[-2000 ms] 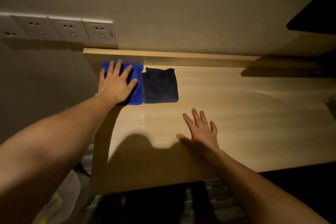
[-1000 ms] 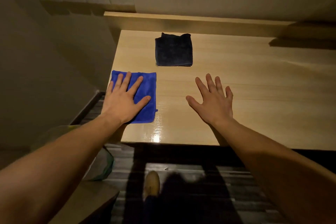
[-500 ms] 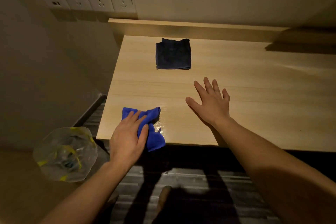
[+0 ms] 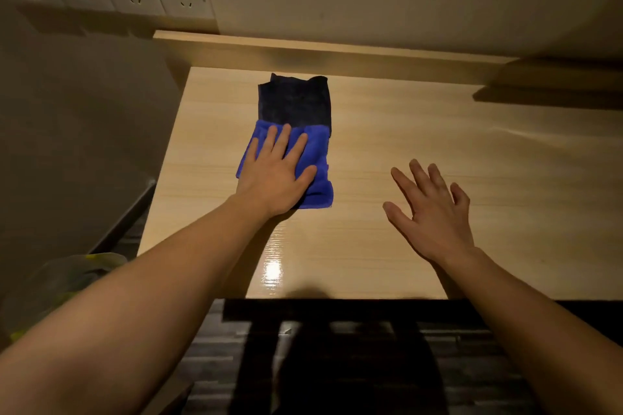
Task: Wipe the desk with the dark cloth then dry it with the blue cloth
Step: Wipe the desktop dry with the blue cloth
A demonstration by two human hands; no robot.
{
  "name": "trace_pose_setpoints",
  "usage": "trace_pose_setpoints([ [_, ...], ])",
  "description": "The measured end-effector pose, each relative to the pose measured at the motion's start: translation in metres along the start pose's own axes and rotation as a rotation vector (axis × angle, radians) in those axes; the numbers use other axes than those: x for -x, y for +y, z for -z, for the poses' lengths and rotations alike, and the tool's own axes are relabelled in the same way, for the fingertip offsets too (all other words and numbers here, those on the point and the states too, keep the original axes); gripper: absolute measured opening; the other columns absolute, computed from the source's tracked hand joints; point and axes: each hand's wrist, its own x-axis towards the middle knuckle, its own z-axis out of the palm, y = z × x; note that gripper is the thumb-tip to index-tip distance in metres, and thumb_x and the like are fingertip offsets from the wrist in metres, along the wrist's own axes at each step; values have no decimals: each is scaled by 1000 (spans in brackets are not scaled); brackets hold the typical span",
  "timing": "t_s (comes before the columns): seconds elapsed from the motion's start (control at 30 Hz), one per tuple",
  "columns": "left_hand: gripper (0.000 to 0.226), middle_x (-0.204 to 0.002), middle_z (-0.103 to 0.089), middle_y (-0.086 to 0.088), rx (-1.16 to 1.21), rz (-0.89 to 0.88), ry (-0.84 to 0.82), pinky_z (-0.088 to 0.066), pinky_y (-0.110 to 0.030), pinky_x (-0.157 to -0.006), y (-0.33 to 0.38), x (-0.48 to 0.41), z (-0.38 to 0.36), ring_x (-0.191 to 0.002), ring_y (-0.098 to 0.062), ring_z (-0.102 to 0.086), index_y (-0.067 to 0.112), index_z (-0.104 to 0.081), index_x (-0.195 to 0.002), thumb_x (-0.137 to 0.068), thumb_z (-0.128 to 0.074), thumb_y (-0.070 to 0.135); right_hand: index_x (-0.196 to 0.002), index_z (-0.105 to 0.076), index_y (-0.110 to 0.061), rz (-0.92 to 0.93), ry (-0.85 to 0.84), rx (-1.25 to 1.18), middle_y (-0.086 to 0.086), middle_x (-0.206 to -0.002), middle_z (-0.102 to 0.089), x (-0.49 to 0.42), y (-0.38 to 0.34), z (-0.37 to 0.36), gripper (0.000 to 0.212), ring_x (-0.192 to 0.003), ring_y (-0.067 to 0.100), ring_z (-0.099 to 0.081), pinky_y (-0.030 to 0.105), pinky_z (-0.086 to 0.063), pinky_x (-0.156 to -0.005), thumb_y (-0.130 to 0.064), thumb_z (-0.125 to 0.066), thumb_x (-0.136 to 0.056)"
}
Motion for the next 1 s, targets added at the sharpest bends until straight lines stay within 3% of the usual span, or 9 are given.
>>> trace_pose_setpoints([
  [0.1, 82, -179, 7, -4, -77, 6, 26, 9, -54, -128, 1, 2, -11, -164, -28, 10, 38, 2, -169, -99, -4, 79, -160, -13, -51, -7, 12, 4, -9, -174, -10, -2, 0, -2, 70, -160, 17, 0, 57, -10, -122, -80, -19, -96],
  [0.3, 86, -179, 5, -3, -78, 29, 32, 6, -58, -129, 10, 23, -14, -164, -31, 9, 42, 3, -168, -94, -5, 85, -161, -13, -50, -9, 13, -4, -9, -174, -10, -2, -1, -3, 72, -160, 18, 1, 58, -11, -122, -79, -21, -96],
  [0.83, 75, -177, 8, 5, -22, 60, 43, 6, -45, -130, 54, 142, -41, -163, -21, 11, 42, 2, -167, -100, -10, 72, -162, -14, -48, 0, -26, -5, -7, -174, -10, -2, -2, 4, 76, -160, 22, -2, 58, -10, -122, -82, -15, -94],
  [1.0, 71, -178, -3, 3, 22, 91, 44, 2, -41, -131, 69, 165, -44, -164, -21, 3, 34, -10, -169, -104, -13, 62, -161, -16, -48, 11, -24, -34, -7, -174, -11, -2, 0, 4, 78, -160, 22, -3, 58, -9, -122, -84, -15, -92],
])
